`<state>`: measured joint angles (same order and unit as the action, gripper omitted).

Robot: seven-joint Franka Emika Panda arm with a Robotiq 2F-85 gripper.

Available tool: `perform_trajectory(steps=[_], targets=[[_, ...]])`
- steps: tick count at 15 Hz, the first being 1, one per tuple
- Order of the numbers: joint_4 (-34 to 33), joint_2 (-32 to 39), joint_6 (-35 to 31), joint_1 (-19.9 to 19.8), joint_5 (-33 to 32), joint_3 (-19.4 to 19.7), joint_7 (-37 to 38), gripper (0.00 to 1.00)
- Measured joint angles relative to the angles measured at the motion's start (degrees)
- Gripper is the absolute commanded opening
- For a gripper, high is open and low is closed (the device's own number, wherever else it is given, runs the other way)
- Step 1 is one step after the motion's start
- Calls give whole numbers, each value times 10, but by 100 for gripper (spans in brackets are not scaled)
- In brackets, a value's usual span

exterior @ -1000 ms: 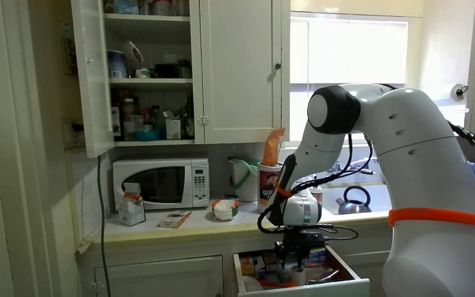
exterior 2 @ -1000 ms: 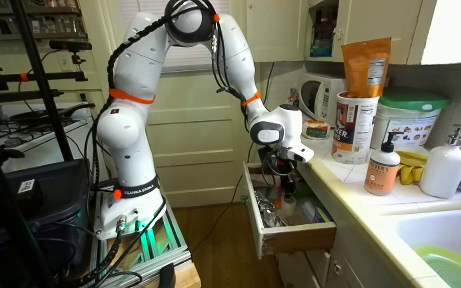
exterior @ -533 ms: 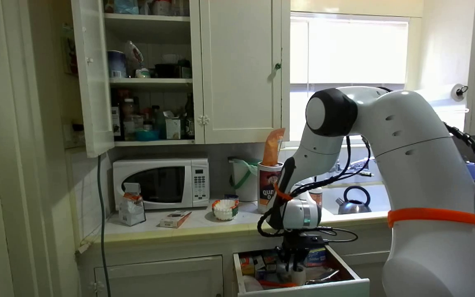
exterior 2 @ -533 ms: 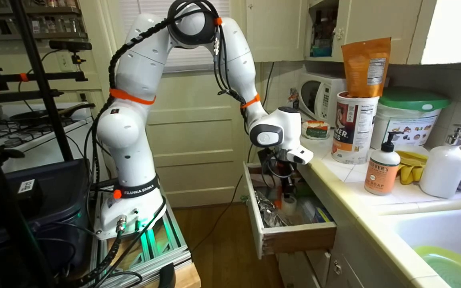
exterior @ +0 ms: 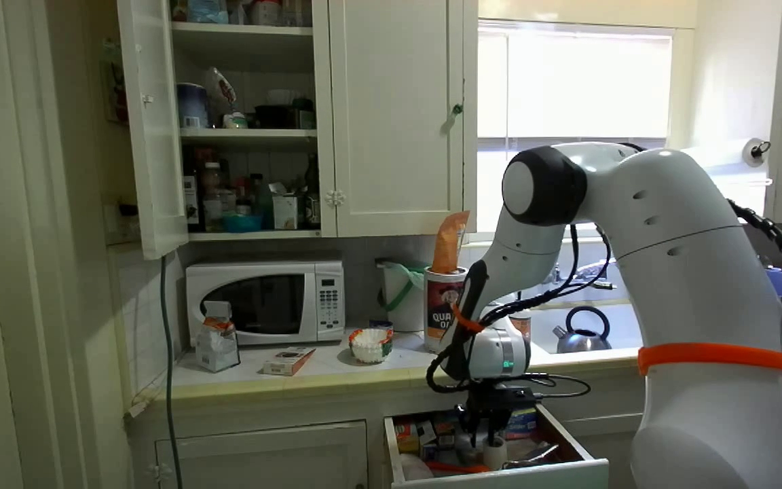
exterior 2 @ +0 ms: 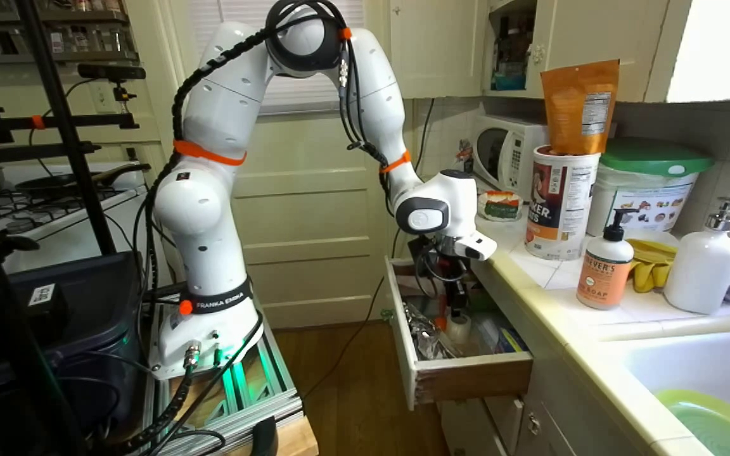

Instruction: Remove the tape from the open cabinet drawer and place it on the counter top

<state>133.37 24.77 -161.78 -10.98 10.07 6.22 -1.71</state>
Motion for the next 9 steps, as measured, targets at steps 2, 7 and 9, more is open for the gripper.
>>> perform_trajectory(steps=[2, 7, 9], targets=[[0, 0, 0, 3, -11, 8, 7, 46], [1, 0, -2, 8, -25, 22, 17, 46], [1, 0, -11, 7, -24, 22, 17, 52]])
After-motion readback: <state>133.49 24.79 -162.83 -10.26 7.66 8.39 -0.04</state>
